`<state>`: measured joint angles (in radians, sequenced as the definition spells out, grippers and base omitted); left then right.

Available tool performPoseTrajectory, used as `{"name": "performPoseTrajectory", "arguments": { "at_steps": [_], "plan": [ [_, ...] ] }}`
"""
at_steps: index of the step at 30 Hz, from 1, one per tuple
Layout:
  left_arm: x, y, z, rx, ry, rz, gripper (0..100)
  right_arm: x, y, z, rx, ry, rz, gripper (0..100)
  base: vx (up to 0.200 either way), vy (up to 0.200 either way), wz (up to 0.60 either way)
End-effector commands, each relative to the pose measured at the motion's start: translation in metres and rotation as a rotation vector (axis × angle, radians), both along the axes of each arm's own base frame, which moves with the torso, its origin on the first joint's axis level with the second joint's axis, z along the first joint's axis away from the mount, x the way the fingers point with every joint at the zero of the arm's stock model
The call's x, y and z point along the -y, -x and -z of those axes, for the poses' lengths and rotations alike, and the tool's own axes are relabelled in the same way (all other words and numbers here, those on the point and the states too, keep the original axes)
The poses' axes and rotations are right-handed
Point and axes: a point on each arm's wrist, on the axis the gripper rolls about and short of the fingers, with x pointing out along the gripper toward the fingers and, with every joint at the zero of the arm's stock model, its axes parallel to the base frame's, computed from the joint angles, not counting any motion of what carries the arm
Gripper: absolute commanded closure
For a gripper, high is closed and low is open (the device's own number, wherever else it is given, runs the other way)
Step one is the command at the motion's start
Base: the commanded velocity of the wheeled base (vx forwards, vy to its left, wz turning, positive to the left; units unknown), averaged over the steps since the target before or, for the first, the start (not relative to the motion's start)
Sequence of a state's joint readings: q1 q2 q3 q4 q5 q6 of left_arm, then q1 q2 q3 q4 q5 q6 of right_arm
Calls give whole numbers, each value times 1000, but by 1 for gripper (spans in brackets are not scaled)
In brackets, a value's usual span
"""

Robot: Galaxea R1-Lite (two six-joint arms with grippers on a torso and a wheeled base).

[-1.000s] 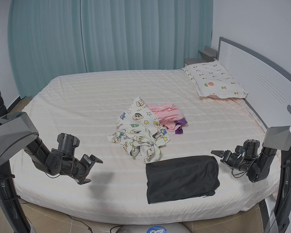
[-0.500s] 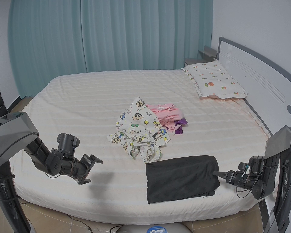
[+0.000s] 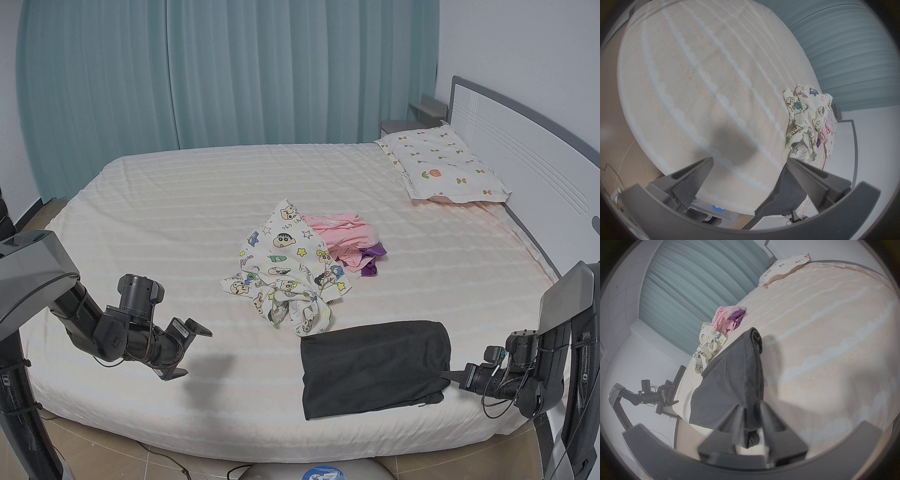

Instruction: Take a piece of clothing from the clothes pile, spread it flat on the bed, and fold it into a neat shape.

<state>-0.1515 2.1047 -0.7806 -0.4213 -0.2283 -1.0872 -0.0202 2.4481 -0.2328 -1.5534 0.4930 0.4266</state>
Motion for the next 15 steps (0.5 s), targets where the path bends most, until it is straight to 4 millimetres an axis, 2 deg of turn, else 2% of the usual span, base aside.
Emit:
{"name": "performPoseTrajectory", "arguments": {
  "at_steps": [1, 15],
  "plan": [
    [0, 0, 0, 1, 1, 0, 0, 0, 4, -3, 2, 1, 2, 100, 0, 0, 0],
    [0, 0, 0, 1, 1, 0, 0, 6, 22, -5, -20, 59, -21, 100, 0, 0, 0]
  ]
}}
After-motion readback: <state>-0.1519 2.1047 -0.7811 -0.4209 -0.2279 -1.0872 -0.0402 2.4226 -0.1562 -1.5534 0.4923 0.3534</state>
